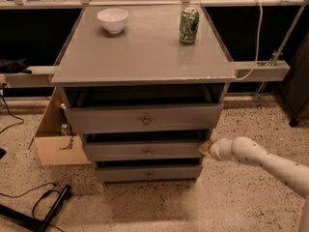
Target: Close middle drawer
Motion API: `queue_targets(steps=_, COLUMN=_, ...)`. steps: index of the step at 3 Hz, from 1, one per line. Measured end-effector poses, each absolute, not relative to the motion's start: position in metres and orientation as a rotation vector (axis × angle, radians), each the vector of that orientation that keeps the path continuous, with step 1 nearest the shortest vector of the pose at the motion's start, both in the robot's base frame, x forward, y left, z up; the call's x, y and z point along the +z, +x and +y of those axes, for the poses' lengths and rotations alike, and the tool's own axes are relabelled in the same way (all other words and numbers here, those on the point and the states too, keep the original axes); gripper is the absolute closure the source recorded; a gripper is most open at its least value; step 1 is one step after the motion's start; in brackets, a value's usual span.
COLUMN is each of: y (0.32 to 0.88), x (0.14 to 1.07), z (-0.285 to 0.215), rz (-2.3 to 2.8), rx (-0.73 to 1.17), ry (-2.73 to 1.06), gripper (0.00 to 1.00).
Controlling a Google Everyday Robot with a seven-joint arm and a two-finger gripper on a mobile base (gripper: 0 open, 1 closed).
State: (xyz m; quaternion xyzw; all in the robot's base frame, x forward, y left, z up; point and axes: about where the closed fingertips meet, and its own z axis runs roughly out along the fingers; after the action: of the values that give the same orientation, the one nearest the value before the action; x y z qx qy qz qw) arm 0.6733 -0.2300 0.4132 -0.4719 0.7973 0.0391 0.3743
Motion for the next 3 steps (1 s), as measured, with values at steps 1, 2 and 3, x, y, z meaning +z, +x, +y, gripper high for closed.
queue_targets(steps=1, y=0.651, x=0.415, z=-0.221, rz=2.038, rx=0.143, ry=-1.292, gripper=1.0)
queue_targets(steps=2, y=0.615, x=0.462, z=-0.228, rz=1.986, rx=0.195, ry=-1.377, gripper=1.0)
queue_targets(steps=3, y=0.59, x=0.542, z=-0.275, rz=1.926, rx=0.147, ry=-1.503, gripper=1.0)
